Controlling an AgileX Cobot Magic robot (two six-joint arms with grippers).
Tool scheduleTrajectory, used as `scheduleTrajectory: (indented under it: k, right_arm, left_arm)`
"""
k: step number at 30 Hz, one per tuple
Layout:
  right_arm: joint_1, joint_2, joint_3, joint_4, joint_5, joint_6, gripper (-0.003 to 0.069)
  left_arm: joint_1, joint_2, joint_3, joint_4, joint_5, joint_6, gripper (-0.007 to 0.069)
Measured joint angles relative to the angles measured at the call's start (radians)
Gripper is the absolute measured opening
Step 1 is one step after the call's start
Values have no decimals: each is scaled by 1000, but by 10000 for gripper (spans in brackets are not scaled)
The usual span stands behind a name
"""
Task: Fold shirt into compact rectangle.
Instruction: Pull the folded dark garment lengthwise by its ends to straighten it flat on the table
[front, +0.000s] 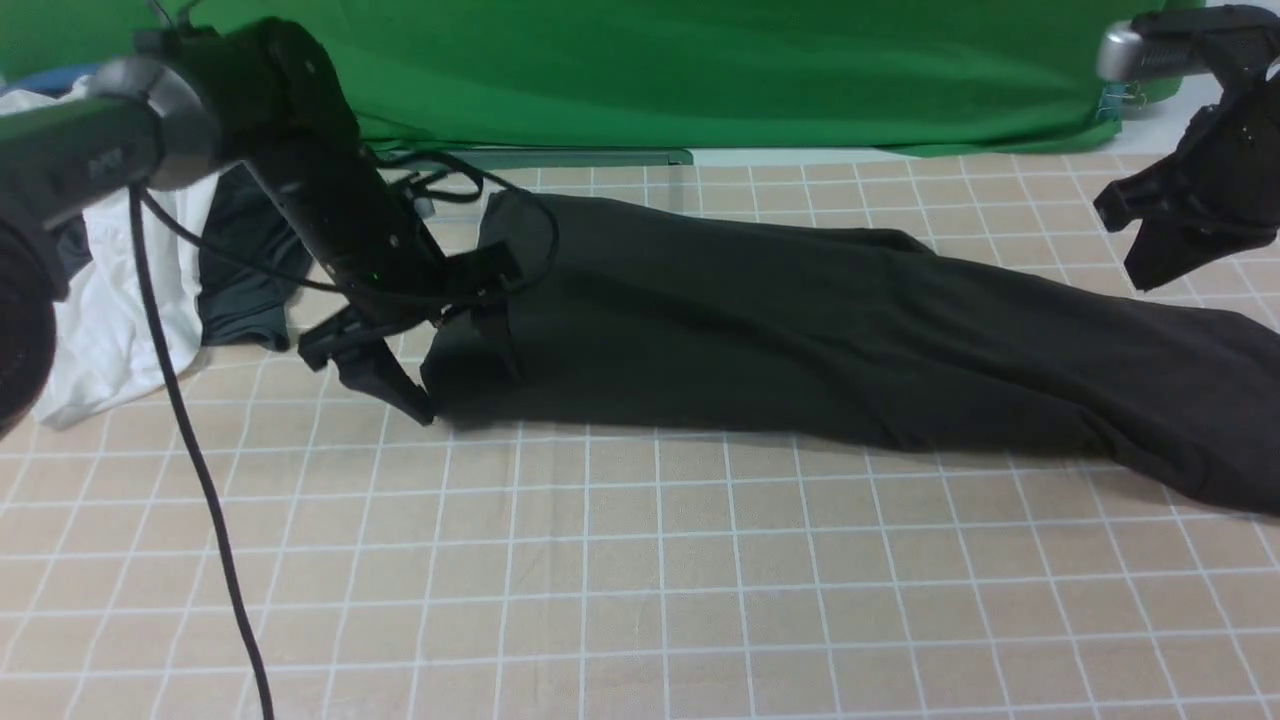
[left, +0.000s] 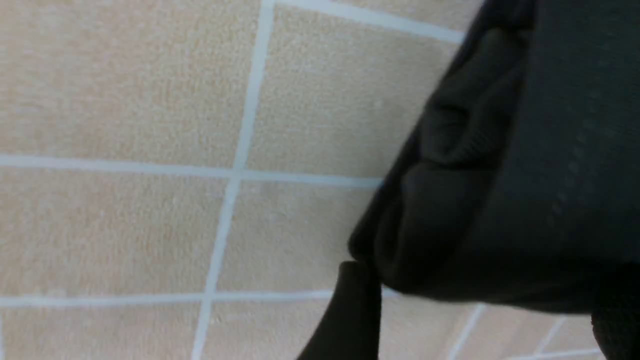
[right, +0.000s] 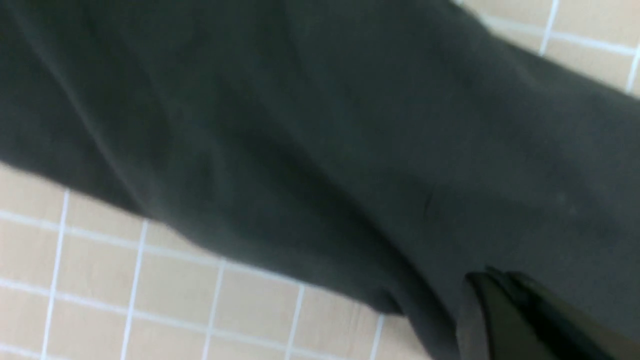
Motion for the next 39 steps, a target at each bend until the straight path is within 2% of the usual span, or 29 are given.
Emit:
scheduleTrajectory:
  k: [4, 8, 9, 10, 12, 13, 15, 17, 22, 30, 32, 34, 36, 37, 39]
  right_arm:
    - [0, 0, 0, 0, 6, 5, 25]
    - [0, 0, 0, 0, 51, 5, 25]
    - [0, -2, 0, 0, 78, 5, 25]
    - [0, -2, 0, -1, 81, 5, 25]
    - [0, -16, 0, -9, 102, 5, 25]
    - [0, -23, 1, -9, 103, 5, 25]
    - [0, -62, 27, -12, 105, 14, 25]
    - [0, -104, 72, -18, 88, 24, 25]
    - [-38, -174, 231, -53, 11, 47, 25]
    - [-302, -178, 396, -74, -125, 82, 35]
    - [-368, -178, 412, -76, -190, 84, 85]
    - [-388, -178, 414, -76, -216, 84, 121]
    - [-415, -164, 414, -78, -279, 84, 265]
    - [-416, -157, 414, -78, -291, 84, 288]
    - [-418, -122, 416, -78, -350, 85, 402]
  left_arm:
    - [1, 20, 0, -10, -14, -1, 569]
    - [1, 22, 0, -11, -31, -1, 514]
    - [1, 24, 0, -15, -39, -1, 459]
    - [1, 24, 0, -15, -42, 0, 451]
    - [1, 27, 0, -25, -53, 12, 326]
    - [1, 27, 0, -26, -54, 22, 290]
    - [-8, 22, 0, -22, -50, 56, 132]
    - [-15, 7, 0, 3, -50, 64, 72]
    - [-21, -33, 37, 39, -42, 67, 64]
    - [-20, -127, 197, 64, -79, 73, 64]
    - [-20, -133, 219, 74, -99, 79, 64]
    - [-20, -133, 222, 79, -105, 85, 64]
    - [-18, -133, 222, 86, -111, 93, 64]
    - [-17, -133, 222, 87, -111, 94, 64]
    - [-17, -133, 222, 91, -113, 98, 64]
